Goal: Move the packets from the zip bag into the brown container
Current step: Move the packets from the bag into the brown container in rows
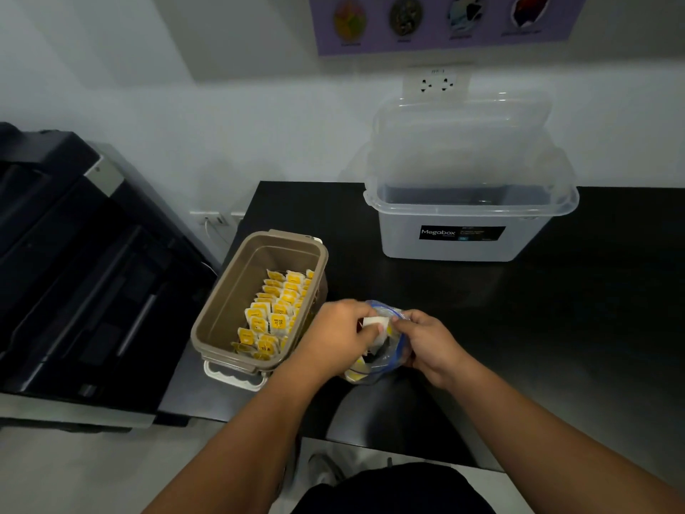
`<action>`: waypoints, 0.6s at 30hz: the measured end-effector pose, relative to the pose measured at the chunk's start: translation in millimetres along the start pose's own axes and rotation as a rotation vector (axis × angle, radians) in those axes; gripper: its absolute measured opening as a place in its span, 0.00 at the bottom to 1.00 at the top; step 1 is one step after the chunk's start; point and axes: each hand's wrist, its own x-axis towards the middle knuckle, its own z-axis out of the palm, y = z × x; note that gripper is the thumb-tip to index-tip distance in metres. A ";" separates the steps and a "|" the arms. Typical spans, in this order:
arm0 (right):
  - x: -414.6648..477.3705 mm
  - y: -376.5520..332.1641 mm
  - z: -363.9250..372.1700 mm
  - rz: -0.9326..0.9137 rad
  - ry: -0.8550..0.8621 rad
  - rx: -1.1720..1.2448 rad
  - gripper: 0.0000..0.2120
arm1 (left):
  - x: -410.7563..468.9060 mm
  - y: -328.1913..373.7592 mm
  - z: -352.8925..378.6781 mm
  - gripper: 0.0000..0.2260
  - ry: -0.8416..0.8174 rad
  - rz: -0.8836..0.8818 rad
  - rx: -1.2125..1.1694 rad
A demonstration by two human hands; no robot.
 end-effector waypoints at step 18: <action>10.7 -9.3 12.3 0.009 0.038 0.048 0.08 | 7.2 -59.2 -159.7 0.08 -0.357 -0.110 0.950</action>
